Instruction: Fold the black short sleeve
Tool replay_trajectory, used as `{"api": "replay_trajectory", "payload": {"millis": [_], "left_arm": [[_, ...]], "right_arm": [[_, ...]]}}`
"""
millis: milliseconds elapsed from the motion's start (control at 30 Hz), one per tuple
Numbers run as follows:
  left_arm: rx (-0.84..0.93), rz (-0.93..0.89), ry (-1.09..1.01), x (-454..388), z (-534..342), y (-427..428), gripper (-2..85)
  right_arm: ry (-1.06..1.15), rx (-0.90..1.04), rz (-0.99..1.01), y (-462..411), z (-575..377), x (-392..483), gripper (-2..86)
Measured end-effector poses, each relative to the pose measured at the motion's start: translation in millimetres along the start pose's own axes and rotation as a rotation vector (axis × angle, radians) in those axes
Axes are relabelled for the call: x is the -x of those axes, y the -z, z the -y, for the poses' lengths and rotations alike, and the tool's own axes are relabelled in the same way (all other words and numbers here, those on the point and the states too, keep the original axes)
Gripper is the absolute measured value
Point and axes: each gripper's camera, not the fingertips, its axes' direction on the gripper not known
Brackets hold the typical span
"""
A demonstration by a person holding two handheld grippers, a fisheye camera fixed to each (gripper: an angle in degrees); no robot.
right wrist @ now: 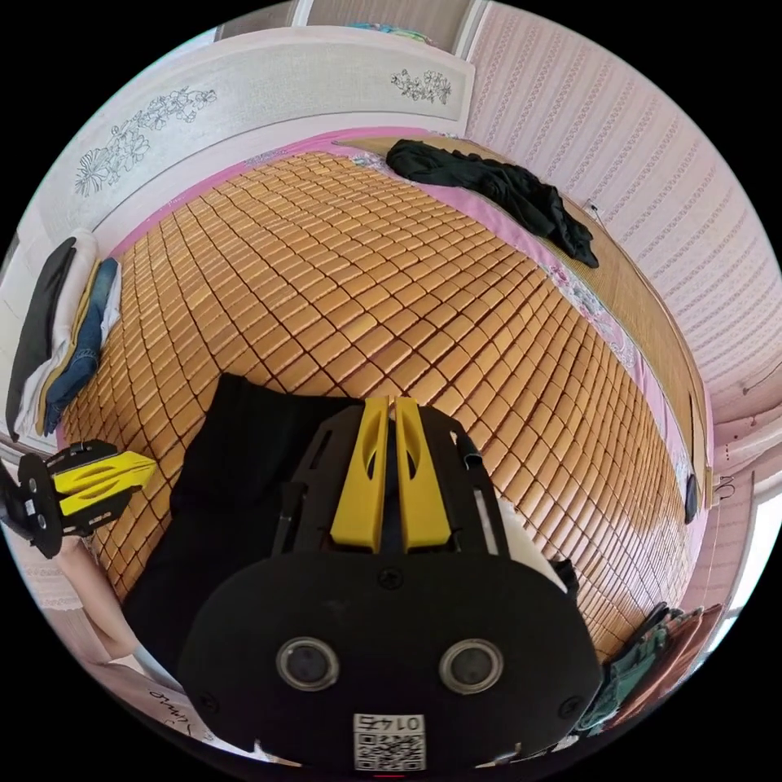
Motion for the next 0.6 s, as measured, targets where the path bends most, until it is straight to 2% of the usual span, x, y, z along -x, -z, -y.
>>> {"api": "replay_trajectory", "payload": {"millis": [100, 200, 267, 367, 500, 600], "left_arm": [[-0.072, -0.065, -0.017, -2, -2, -1, -1.0], [-0.024, -0.063, -0.06, -9, -3, -21, -1.0], [0.051, -0.054, -0.099, -14, -5, -44, -1.0], [0.055, -0.024, -0.136, -18, -11, -53, -1.0], [0.052, -0.053, -0.139, -10, -23, -63, -1.0], [0.047, -0.08, -0.132, 0, -34, -70, -1.0]], "right_arm": [[0.108, -0.086, 0.137, 44, 9, 35, 0.4], [0.234, -0.004, 0.237, 52, 27, 87, 2.3], [0.29, 0.036, 0.221, 52, 36, 114, 4.0], [0.302, 0.081, 0.101, 47, 54, 135, 4.0], [0.266, 0.03, 0.185, 75, 72, 135, 1.9], [0.291, 0.009, 0.149, 99, 83, 133, 2.0]]}}
